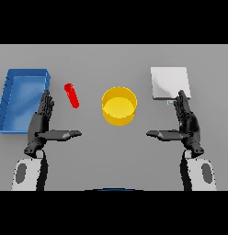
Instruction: Pick up the red beaker and tilt it to pour out 1 green nut into yellow bowl. Pick up the yellow bowl and place it on the metallic measuring scale.
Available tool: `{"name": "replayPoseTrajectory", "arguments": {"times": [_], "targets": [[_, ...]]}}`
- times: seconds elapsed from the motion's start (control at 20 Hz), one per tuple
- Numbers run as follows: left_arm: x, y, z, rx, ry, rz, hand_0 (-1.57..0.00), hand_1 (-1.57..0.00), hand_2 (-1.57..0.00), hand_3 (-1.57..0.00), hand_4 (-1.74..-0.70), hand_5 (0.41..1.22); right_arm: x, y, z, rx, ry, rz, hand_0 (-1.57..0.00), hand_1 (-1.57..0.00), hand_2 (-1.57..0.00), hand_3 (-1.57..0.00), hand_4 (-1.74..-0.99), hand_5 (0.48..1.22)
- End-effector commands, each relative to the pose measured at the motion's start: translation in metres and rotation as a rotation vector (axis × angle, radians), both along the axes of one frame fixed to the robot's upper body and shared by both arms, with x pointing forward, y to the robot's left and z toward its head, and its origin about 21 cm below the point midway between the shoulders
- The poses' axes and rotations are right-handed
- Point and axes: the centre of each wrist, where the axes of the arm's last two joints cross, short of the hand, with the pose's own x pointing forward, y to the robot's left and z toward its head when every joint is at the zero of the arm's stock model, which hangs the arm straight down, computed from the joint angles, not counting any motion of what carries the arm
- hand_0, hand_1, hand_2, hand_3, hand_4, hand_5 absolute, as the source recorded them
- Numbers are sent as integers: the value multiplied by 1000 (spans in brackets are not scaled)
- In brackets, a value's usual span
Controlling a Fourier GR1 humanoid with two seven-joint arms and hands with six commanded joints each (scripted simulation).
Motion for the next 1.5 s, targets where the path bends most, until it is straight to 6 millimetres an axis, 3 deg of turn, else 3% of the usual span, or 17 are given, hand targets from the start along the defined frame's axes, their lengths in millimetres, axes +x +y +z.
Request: {"name": "replayPoseTrajectory", "arguments": {"times": [0.0,0.25,0.4,0.65,0.95,1.45], "targets": [[1,1,0,0,1,2,1,1,1,1,-1093,623,0,1,0,1,0,0,1,1,1,1,-1128,660],[5,16,0,3,0,7,1,1,1,1,-1093,623,-2,10,-1,2,-5,4,1,1,1,1,-1128,660],[-15,14,5,144,-62,-23,1,1,1,1,-1094,618,-22,21,2,-262,-159,58,1,1,1,1,-1127,664],[-19,7,11,186,-16,-42,1,1,1,1,-1094,613,-27,22,6,-303,-150,56,1,1,1,1,-1120,660],[13,-5,-1,218,-16,-64,1,1,1,1,-1130,633,-26,23,13,-269,-154,48,1,1,1,1,-1160,651],[74,-14,-20,218,1,-50,1,1,1,1,-1180,635,-28,24,6,-246,-144,55,1,1,1,1,-1239,668]]}}
